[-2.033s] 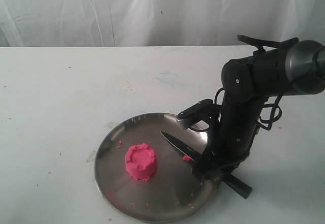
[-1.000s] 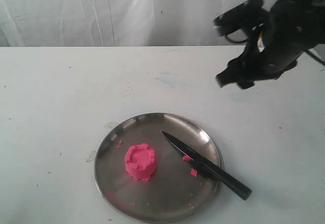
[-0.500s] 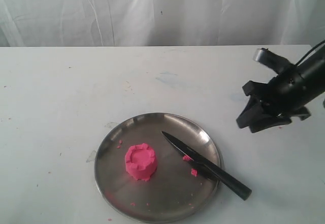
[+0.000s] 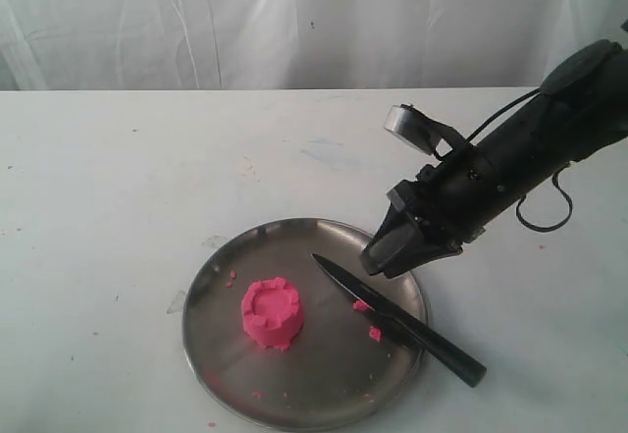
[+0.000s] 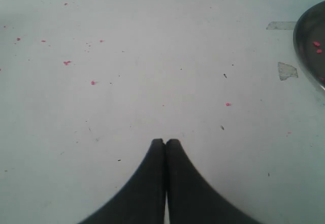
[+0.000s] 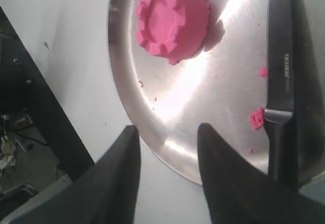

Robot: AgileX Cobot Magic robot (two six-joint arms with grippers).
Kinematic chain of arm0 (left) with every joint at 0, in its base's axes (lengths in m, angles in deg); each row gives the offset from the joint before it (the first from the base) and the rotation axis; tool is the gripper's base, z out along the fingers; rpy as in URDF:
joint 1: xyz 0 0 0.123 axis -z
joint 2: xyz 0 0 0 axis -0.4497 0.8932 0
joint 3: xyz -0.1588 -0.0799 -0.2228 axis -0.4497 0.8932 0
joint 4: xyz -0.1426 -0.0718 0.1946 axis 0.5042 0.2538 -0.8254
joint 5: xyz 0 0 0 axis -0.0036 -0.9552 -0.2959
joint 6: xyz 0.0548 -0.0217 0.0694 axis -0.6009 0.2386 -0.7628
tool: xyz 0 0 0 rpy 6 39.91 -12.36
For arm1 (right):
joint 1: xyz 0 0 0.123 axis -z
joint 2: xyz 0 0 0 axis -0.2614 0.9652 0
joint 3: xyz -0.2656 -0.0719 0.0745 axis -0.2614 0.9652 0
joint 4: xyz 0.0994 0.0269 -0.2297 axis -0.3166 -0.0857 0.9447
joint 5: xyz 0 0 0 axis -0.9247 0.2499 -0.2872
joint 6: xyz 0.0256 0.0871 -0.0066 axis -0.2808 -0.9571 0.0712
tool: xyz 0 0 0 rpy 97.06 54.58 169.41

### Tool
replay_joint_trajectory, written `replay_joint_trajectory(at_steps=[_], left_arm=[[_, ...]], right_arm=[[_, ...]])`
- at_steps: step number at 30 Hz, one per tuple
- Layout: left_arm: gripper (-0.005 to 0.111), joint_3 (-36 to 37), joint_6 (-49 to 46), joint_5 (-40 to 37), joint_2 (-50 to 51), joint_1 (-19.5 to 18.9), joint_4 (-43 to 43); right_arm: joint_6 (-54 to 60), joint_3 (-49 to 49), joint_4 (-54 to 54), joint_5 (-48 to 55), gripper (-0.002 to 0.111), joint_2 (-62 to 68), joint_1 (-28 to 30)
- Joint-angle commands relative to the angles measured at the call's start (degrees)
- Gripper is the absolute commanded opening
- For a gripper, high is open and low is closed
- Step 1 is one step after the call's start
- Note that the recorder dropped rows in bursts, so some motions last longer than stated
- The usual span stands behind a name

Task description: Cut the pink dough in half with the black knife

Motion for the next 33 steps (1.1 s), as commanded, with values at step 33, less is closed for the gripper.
replay_joint_trajectory(at_steps=[33], left_arm=[[0.000,0.2,0.0,0.1,-0.2,-0.2,0.2]], right_arm=[[-3.0,13.5,12.2,-7.5,0.057,-2.8,6.2]])
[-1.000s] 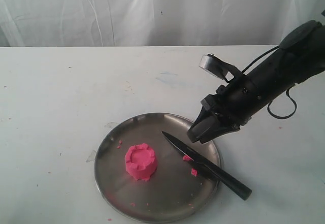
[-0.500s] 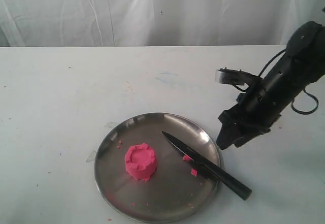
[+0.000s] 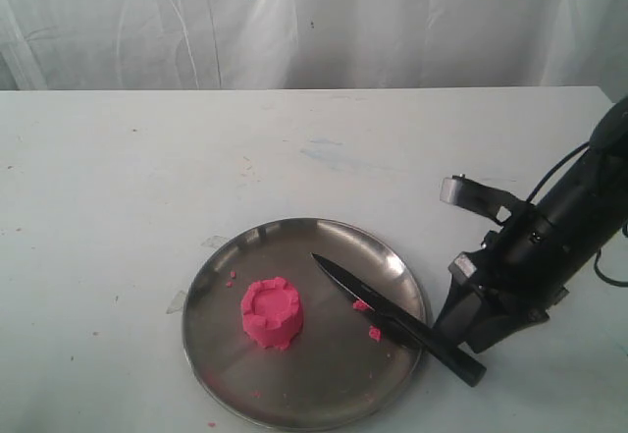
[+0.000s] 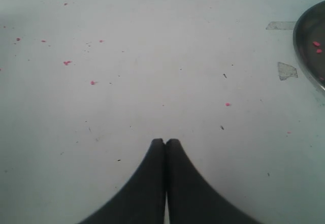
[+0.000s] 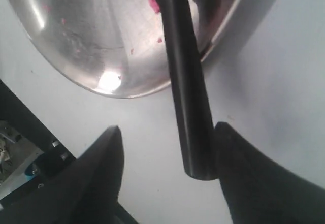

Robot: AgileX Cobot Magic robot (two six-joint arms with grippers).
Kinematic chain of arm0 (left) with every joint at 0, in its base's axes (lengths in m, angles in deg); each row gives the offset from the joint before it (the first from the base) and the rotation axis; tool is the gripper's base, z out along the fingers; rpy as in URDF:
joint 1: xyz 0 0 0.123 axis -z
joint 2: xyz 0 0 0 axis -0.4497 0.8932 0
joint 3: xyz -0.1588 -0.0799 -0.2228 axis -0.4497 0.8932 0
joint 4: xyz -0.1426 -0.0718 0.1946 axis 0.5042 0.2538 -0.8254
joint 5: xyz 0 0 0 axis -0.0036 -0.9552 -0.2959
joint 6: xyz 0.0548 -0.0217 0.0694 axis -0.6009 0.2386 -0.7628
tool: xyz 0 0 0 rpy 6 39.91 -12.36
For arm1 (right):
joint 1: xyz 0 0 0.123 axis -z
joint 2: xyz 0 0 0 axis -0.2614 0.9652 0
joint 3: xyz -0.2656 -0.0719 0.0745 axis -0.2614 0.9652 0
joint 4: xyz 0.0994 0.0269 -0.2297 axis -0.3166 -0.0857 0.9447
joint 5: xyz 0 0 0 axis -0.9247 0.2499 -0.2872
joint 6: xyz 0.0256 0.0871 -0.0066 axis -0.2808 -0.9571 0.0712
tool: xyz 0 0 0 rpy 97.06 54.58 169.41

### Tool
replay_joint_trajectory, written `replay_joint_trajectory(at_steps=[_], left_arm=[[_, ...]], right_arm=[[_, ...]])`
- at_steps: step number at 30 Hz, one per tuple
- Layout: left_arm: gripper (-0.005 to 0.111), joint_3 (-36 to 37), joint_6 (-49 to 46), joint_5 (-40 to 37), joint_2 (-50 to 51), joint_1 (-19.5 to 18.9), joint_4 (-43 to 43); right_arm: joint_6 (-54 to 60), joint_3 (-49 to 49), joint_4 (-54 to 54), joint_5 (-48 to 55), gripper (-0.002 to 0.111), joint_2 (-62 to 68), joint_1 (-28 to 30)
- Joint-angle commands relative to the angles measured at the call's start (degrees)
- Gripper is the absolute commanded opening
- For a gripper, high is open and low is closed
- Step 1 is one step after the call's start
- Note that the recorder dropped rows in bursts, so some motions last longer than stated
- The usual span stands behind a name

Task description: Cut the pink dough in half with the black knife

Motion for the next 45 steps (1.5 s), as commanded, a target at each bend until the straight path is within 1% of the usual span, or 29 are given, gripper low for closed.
replay_joint_trajectory(at_steps=[1,6,8,13,14,19,23,40,45], left_arm=[[0.000,0.2,0.0,0.1,-0.2,-0.2,0.2],[0.000,0.2,0.0,0.1,-0.2,-0.2,0.2],[0.000,0.2,0.0,0.1,-0.2,-0.2,0.2],[0.000,0.2,0.0,0.1,-0.2,-0.2,0.2],[0.000,0.2,0.0,0.1,-0.2,-0.2,0.2],[0.000,0.2,0.0,0.1,-0.2,-0.2,0.2],[0.000,0.2,0.0,0.1,-0.2,-0.2,0.2],[0.000,0.2,0.0,0.1,-0.2,-0.2,0.2],[0.000,0.2,0.0,0.1,-0.2,-0.2,0.2]], right_arm=[[2.3,3.3,-0.4,-5.5,0.059,-0.5,0.2],[2.4,3.4,-1.5,-6.9,0.061,-0.5,0.2],[4.6,3.4,-3.4,-7.0,0.061,-0.2,0.2],[11.0,3.4,-9.8,-1.2,0.061,1.5,-0.1],[12.8,3.4,-10.1,-1.5,0.061,1.6,-0.5],[12.8,3.4,-9.3,-4.1,0.061,1.6,-0.9],[11.2,3.4,-6.0,-6.9,0.061,2.5,-0.9],[11.5,3.5,-8.1,-5.7,0.061,2.9,-0.9],[12.9,3.5,-9.7,-5.5,0.061,5.4,-0.9]])
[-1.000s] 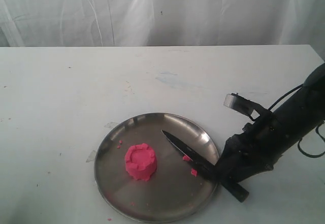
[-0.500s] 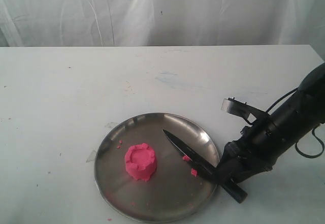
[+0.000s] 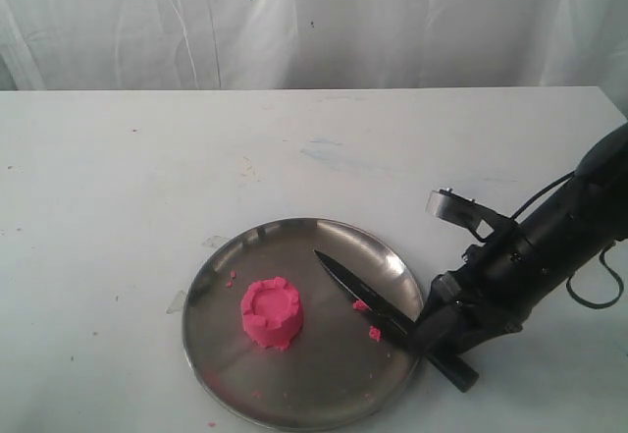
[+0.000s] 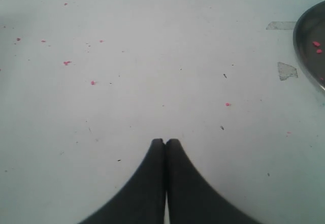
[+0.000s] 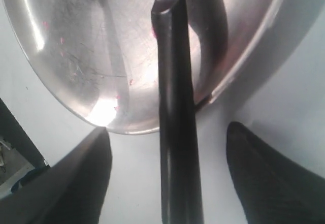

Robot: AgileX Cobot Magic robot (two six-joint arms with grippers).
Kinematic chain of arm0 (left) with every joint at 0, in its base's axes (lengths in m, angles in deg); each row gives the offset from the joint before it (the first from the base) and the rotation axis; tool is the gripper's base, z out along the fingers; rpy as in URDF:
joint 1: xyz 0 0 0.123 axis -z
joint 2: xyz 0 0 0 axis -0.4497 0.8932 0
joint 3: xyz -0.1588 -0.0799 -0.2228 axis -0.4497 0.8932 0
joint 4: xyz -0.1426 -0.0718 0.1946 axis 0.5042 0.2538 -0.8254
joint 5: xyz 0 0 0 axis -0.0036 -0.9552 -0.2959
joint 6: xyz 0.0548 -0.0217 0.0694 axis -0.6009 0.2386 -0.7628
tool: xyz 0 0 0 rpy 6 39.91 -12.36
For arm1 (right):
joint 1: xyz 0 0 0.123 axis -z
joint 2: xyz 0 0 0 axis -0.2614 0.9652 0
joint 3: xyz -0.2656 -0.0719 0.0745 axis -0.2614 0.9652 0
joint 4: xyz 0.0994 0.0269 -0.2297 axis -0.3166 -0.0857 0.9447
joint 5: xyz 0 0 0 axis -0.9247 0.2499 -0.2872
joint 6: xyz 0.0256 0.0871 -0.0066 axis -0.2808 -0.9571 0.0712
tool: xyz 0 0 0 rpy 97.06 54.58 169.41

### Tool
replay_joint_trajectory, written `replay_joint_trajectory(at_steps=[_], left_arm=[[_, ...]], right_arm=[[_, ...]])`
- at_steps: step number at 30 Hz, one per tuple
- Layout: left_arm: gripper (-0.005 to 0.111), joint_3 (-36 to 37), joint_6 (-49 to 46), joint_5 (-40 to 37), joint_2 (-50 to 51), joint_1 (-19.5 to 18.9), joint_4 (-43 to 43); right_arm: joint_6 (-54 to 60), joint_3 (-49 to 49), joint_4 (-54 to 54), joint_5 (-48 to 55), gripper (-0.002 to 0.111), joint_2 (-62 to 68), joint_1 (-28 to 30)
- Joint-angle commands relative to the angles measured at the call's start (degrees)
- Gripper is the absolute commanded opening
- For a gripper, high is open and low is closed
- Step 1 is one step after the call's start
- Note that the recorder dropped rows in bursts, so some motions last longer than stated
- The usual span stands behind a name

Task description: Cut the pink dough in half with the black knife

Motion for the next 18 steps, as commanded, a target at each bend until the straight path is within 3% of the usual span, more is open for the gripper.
replay_joint_trajectory(at_steps=[1,11,18], left_arm=[[0.000,0.2,0.0,0.1,-0.2,-0.2,0.2],[0.000,0.2,0.0,0.1,-0.2,-0.2,0.2],[0.000,0.2,0.0,0.1,-0.2,-0.2,0.2]], right_arm=[[1.4,0.4,-1.7,0.3,0.061,2.5,0.0],[1.3,0.4,-2.8,2.7,0.059,5.2,-1.1],[2.6,0.4,-0.4,2.0,0.042,7.3,-3.4]])
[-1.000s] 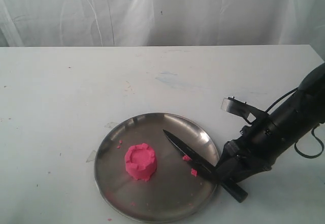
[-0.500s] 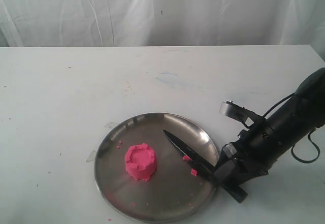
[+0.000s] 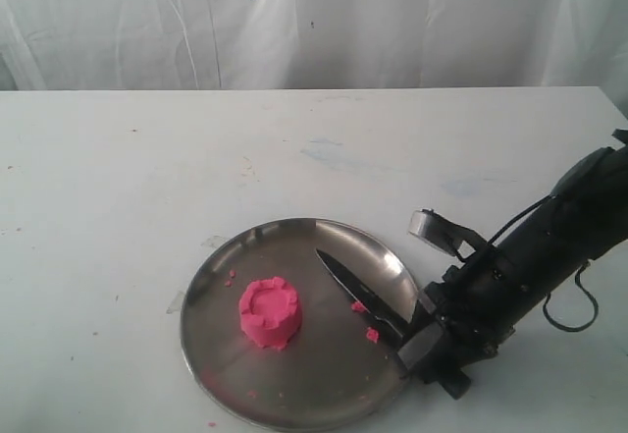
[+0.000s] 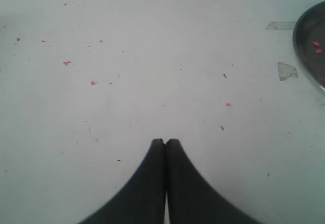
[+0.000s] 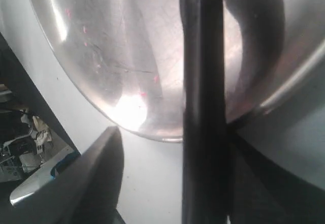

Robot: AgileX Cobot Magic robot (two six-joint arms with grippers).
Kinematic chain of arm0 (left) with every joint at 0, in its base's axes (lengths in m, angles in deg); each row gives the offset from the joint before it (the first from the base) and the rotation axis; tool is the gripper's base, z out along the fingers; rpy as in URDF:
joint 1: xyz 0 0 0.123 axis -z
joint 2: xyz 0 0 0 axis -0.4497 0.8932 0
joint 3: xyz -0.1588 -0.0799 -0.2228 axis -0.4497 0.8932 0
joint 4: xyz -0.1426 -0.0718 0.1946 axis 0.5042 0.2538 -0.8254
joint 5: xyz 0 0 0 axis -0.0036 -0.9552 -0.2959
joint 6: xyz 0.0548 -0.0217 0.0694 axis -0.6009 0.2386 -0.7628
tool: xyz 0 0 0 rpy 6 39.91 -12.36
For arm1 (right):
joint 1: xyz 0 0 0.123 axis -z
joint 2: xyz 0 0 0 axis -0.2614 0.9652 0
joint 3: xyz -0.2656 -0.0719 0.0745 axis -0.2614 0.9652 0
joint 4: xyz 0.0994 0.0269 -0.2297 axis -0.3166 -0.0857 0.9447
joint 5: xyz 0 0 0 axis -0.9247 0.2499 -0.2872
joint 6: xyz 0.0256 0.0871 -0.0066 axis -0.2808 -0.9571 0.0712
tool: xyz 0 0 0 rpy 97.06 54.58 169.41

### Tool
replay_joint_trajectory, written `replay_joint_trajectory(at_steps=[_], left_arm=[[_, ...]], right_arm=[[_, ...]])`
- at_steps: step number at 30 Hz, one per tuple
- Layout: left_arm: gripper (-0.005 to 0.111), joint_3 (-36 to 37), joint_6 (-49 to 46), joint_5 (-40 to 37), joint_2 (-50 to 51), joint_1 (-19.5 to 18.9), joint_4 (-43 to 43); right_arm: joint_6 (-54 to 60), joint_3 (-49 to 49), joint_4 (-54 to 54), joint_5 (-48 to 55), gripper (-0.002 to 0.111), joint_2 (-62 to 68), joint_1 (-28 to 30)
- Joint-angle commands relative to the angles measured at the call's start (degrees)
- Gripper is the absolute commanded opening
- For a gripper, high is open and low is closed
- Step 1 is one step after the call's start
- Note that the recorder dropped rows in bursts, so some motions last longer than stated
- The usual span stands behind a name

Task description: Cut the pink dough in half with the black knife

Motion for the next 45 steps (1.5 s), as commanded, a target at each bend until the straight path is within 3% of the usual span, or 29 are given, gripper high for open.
replay_joint_trajectory(at_steps=[1,5,8,18,34,40,45], left_arm=[[0.000,0.2,0.0,0.1,-0.2,-0.2,0.2],[0.000,0.2,0.0,0.1,-0.2,-0.2,0.2],[0.000,0.2,0.0,0.1,-0.2,-0.2,0.2],[0.000,0.2,0.0,0.1,-0.2,-0.2,0.2],[0.000,0.2,0.0,0.1,-0.2,-0.2,0.2],[0.000,0.2,-0.5,0.1,-0.2,-0.2,0.2],[0.000,0.2,-7.1,0.1,-0.2,-0.2,-3.1]], right_arm=[[1.2,0.4,4.1,-2.5,0.036,1.4,-1.3],[0.9,0.4,5.9,-2.7,0.012,1.4,-1.3],[0.9,0.4,6.2,-2.7,0.000,1.4,-1.3],[-0.8,0.3,6.8,-0.6,0.000,-0.8,-1.3],[-11.1,0.1,8.0,-2.6,0.000,-16.9,-2.6],[-13.5,0.2,8.8,-12.5,0.000,-22.2,-7.2],[-13.5,1.3,9.4,-20.7,0.000,-22.4,-11.1]])
